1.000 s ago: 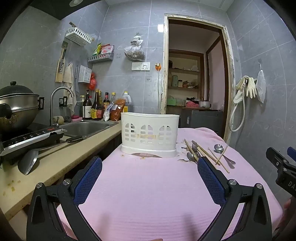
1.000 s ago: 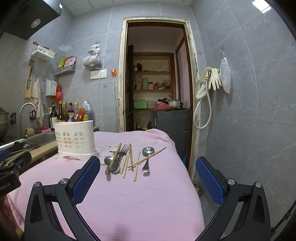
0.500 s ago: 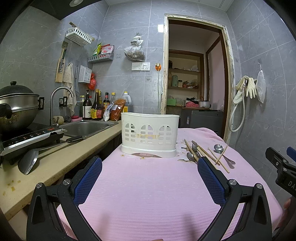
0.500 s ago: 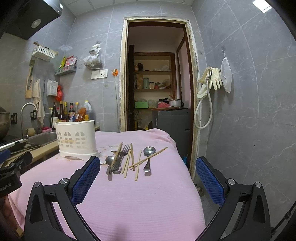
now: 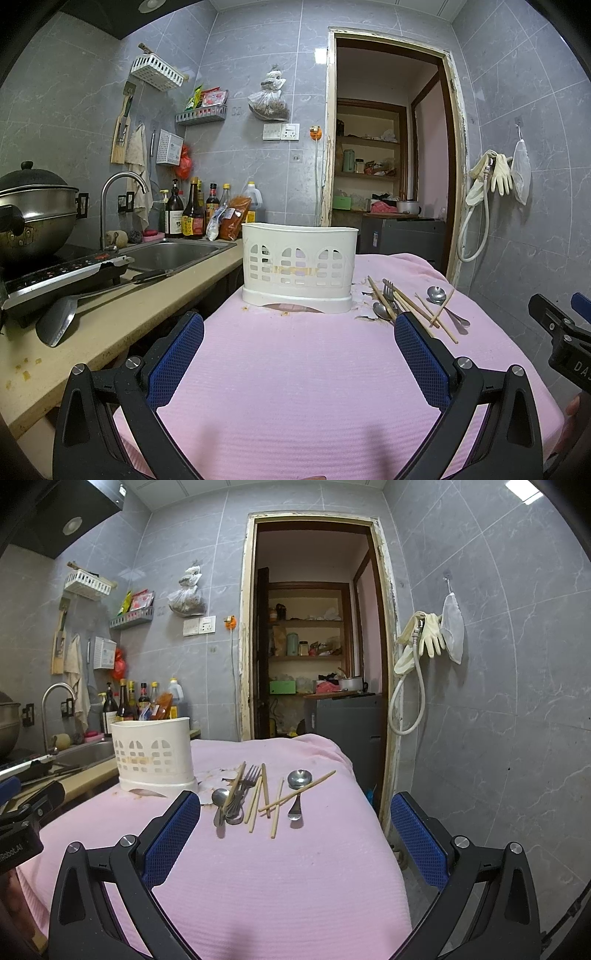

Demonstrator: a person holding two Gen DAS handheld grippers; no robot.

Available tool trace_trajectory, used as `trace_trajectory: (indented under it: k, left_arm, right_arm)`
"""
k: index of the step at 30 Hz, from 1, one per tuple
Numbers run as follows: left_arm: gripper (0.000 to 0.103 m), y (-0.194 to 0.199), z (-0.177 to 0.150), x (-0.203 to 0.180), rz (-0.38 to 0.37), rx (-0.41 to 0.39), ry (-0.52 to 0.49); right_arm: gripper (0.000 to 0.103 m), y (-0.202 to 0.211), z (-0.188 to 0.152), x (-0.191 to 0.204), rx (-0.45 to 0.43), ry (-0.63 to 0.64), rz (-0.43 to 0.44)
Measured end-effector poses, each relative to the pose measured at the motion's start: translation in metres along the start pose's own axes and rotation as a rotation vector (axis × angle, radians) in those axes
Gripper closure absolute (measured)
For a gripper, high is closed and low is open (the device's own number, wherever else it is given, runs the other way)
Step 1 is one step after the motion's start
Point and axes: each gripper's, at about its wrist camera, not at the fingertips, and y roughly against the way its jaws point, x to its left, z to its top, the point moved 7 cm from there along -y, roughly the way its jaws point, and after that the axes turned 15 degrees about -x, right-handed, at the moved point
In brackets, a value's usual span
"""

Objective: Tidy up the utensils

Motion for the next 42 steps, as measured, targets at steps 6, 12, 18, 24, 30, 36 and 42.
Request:
trace_trajectory:
  k: [6,12,18,24,30,36,42]
  left_arm:
    - [0.002,0.0,0.001,0.0,0.004,-0.002,0.003]
    - [0.002,0.0,0.0,0.001,0.004,-0.001,0.002]
    - [0.002,0.0,0.0,0.0,0.004,0.0,0.002]
    - [0.002,0.0,-0.001,0.0,0.004,0.001,0.003]
    - [0.002,0.0,-0.001,0.0,0.004,0.002,0.003]
    - [0.002,0.0,-0.002,0.0,0.003,0.003,0.004]
    - [0.002,0.0,-0.006,-0.001,0.002,0.006,0.003]
  right_arm:
    - [0.0,0.0,-0.002,0.003,0.001,0.001,0.001]
    - [0.0,0.0,-0.003,0.005,0.003,0.001,0.003]
    - [0.0,0.0,-0.004,0.007,0.005,0.002,0.003]
    - [0.0,0.001,-0.005,0.009,0.006,0.002,0.004]
    - [0.0,0.001,-0.006,0.01,0.008,0.002,0.003]
    - [0.0,0.0,-0.005,0.009,0.008,0.002,0.003]
    - [0.0,0.0,-0.008,0.012,0.011,0.002,0.005]
